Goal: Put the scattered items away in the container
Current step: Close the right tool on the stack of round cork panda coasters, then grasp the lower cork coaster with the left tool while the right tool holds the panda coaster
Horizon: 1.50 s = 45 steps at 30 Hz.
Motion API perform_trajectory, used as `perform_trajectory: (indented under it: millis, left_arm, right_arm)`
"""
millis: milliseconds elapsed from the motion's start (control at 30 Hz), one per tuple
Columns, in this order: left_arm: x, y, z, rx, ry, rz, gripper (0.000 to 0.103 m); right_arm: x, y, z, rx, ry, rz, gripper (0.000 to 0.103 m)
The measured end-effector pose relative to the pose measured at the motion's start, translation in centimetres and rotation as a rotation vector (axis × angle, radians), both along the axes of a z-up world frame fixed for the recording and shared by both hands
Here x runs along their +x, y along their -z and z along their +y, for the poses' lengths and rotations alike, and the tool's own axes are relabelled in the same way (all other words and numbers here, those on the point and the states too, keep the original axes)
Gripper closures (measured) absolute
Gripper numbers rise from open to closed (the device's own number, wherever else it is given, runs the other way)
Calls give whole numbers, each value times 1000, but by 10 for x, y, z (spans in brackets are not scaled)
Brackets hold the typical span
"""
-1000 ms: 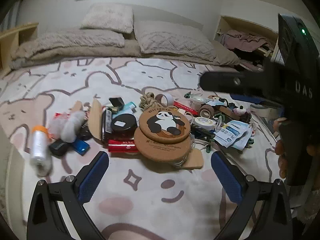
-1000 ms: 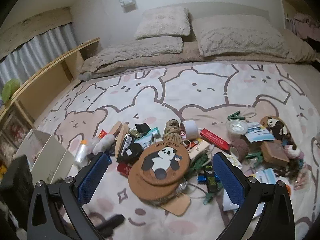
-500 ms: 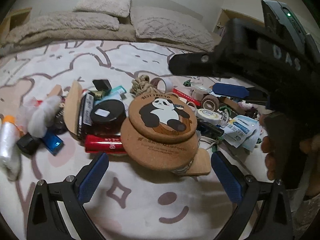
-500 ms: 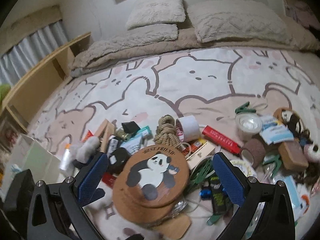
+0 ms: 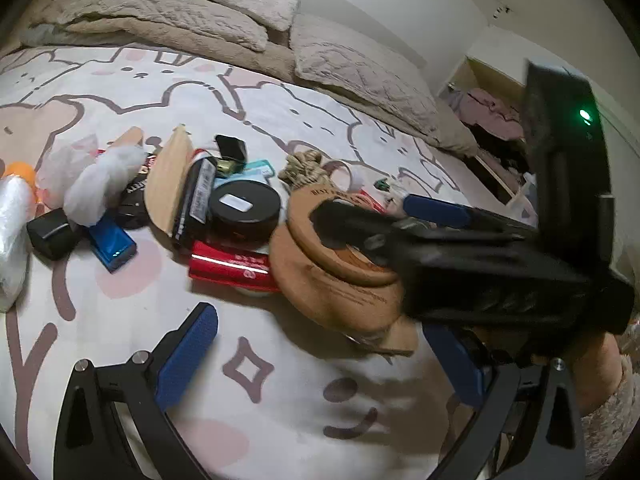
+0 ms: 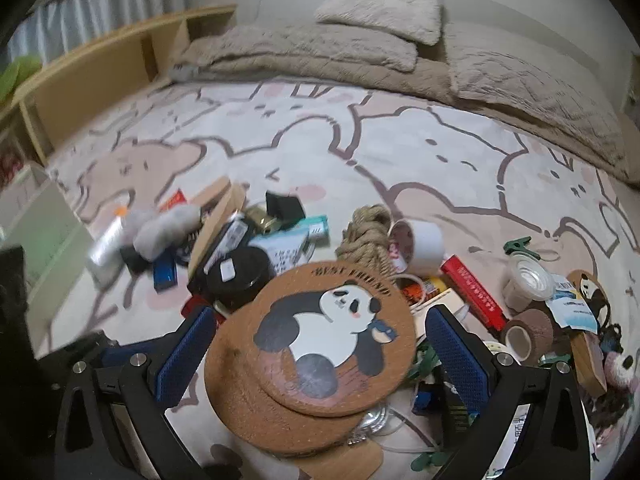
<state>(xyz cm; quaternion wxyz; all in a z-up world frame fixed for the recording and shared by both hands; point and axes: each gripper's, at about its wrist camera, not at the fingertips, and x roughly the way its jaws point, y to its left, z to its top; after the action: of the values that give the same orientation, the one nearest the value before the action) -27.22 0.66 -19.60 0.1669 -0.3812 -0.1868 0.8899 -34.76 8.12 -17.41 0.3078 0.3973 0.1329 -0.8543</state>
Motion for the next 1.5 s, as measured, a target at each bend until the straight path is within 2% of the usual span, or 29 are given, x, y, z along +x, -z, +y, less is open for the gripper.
perform_trajectory:
  millis: [200, 433, 467, 533, 767, 1133, 1333, 1500]
  left_arm:
    - [1, 0, 9, -37, 22, 8, 0]
    - [1, 2, 6, -18, 14, 4, 0]
    - [1, 1, 5, -15, 11, 7, 0]
    - [3, -1, 3, -13, 9, 14, 0]
    - [15, 1, 7, -132, 32, -30, 0]
    - [36, 9, 6, -156, 61, -81, 0]
    - [41, 8, 20, -191, 94, -68, 0]
    - [42, 8, 36, -263, 121, -56, 0]
  right_arm:
    - [-3, 14, -2, 33, 35, 11, 0]
    - [-5, 18, 4, 10, 49, 1, 0]
    - [-5, 18, 4, 8, 47, -2, 3]
    - [-2, 18, 3, 8, 41, -8, 3]
    - [23, 22, -10, 98, -49, 25, 3]
    - [55, 19, 2, 48, -146, -54, 3]
    - [71, 10, 16, 29, -124, -51, 3]
    - [69, -4, 31, -26, -62, -37, 3]
